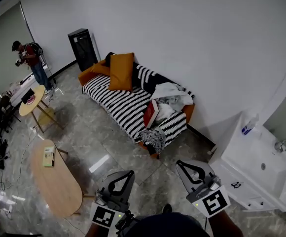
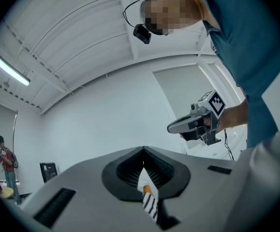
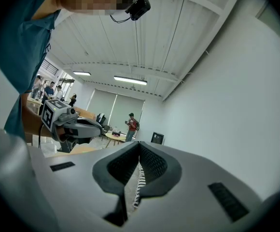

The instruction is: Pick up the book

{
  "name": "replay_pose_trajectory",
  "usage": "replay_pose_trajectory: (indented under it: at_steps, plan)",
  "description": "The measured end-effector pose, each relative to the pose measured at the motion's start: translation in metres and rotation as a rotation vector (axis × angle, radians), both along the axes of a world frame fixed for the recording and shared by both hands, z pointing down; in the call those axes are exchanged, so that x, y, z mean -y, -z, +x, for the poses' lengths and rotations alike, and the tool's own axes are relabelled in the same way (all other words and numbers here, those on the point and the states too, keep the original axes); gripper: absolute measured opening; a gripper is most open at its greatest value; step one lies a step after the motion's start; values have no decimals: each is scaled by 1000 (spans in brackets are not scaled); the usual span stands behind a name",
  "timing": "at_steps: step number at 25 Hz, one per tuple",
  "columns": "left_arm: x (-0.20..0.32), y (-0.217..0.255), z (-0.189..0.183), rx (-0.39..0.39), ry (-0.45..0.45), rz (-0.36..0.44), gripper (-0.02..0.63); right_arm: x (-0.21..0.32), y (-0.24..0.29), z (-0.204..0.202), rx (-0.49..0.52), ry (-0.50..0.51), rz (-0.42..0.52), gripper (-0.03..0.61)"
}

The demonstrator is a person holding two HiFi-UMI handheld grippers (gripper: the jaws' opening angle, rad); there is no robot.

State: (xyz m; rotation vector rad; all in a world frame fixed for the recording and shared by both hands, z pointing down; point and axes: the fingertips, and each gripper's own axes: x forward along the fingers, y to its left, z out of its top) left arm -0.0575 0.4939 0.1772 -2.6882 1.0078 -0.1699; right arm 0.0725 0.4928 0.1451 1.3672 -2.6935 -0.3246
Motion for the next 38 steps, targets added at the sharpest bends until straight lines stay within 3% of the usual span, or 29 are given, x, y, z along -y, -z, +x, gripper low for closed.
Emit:
replay_pose_trajectory:
  at_steps: [4, 8, 11, 19, 22, 26, 31, 38]
  plan:
    - [13, 4, 24, -44, 34, 3, 5, 17, -5, 20, 21, 32, 0, 14]
    - [18, 0, 31, -7, 37, -11, 5, 27, -11, 24, 44, 47, -14, 14]
    - [29, -4, 25, 39, 31, 3, 5, 35, -14, 22, 33, 39, -20, 14]
    - [68, 1, 0, 28, -32, 12, 5, 60, -13, 1, 25, -35, -33, 14]
    - [80, -6, -13, 65, -59, 17, 5, 74, -16, -12, 12, -54, -40, 14]
    - [101, -8, -31, 27, -84, -4, 5, 93, -10, -34, 11, -73, -24, 14]
    - [115, -11, -45, 57, -136, 16, 5, 108, -8, -51, 3, -105, -22, 14]
    - [142, -21, -46, 10, -120, -42, 5, 130, -21, -45, -23, -107, -71, 14]
